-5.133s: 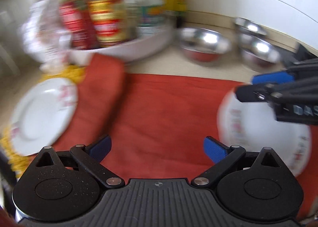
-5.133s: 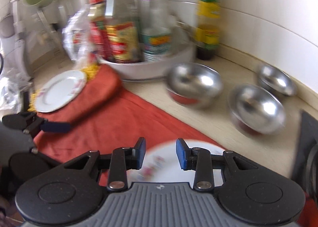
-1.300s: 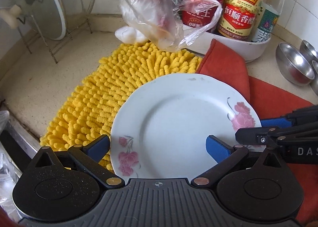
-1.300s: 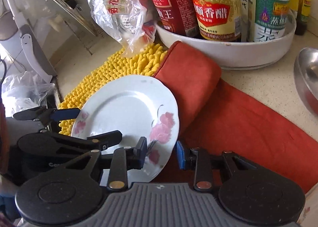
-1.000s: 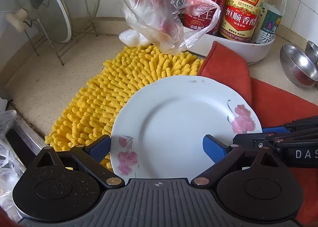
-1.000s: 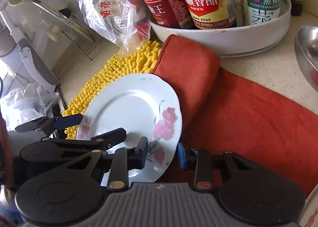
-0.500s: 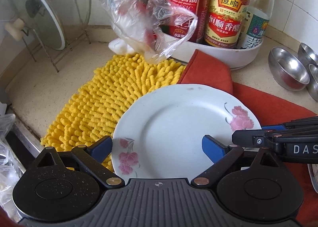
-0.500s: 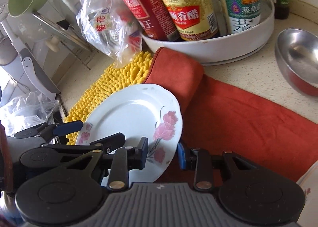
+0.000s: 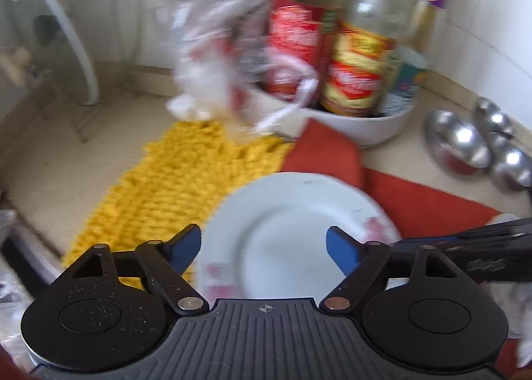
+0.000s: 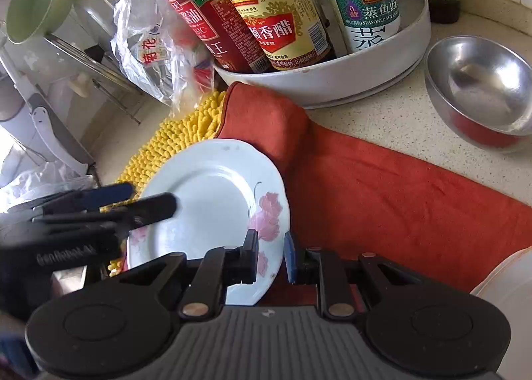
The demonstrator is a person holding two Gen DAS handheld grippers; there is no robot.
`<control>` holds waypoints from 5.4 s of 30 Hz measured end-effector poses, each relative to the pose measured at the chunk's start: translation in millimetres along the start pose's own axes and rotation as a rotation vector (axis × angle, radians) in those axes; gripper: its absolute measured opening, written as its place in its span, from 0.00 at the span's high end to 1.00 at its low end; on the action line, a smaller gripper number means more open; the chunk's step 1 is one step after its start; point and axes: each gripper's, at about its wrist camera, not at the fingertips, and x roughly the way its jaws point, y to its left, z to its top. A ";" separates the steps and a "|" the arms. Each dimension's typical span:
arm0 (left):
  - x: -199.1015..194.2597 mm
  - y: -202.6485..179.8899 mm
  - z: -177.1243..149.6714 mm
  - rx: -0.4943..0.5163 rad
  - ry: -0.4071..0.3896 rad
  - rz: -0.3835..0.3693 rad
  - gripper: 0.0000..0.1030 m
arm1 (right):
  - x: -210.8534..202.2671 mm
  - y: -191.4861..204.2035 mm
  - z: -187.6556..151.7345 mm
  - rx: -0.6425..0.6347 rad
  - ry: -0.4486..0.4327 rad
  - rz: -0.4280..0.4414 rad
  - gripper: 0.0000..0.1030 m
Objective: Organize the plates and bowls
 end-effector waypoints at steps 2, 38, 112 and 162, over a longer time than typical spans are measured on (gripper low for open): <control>9.4 15.0 -9.5 -0.023 0.063 -0.003 0.18 | 0.0 1.5 1.3 -0.013 -0.007 0.000 0.76; -15.3 -82.8 -4.7 0.152 -0.047 -0.271 0.13 | -100.5 -24.0 -25.1 0.022 -0.165 -0.107 0.69; 104.9 -331.9 55.3 0.175 0.124 -0.336 0.50 | -152.7 -270.2 35.3 0.145 -0.117 -0.280 0.80; 56.7 -339.4 13.1 0.358 -0.003 -0.289 0.29 | -195.6 -256.9 -11.9 0.202 -0.152 -0.323 0.74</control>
